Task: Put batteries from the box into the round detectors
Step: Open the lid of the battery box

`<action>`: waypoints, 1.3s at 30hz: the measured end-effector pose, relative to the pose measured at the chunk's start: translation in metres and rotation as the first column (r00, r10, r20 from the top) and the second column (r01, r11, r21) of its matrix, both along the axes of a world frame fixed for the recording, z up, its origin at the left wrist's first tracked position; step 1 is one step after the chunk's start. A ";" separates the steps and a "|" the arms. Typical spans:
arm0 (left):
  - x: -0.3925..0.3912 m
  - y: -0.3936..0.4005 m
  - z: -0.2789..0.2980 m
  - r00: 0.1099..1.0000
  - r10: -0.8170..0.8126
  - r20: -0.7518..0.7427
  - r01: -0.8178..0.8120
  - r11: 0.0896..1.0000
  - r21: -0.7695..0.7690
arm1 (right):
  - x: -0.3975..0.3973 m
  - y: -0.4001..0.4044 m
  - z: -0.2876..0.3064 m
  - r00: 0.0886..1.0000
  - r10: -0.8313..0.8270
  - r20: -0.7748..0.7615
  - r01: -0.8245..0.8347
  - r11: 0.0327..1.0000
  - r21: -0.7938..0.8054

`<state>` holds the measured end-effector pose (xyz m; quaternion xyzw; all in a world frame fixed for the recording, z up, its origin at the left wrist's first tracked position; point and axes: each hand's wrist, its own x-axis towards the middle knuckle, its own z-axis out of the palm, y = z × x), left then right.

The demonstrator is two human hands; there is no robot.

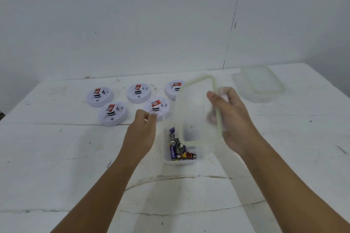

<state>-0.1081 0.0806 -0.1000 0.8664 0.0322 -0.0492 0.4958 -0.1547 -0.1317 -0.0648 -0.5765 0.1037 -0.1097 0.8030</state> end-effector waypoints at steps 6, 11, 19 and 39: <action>-0.002 -0.003 -0.012 0.957 -0.218 -0.190 0.257 0.941 0.218 | -0.004 -0.032 0.043 0.977 -0.177 0.119 0.192 0.972 -0.133; -0.001 -0.006 -0.008 0.956 -0.221 -0.191 0.260 0.942 0.211 | 0.004 -0.032 0.023 0.971 -0.206 0.118 0.231 0.707 -0.668; -0.005 0.010 -0.002 0.972 -0.179 -0.149 0.204 0.964 0.171 | 0.025 0.006 -0.029 0.975 -0.095 -0.199 -0.103 0.600 -0.793; 0.008 -0.018 0.019 0.980 -0.189 -0.067 0.192 0.980 0.043 | 0.034 -0.052 -0.094 0.931 -0.199 -0.308 -0.216 0.379 -0.900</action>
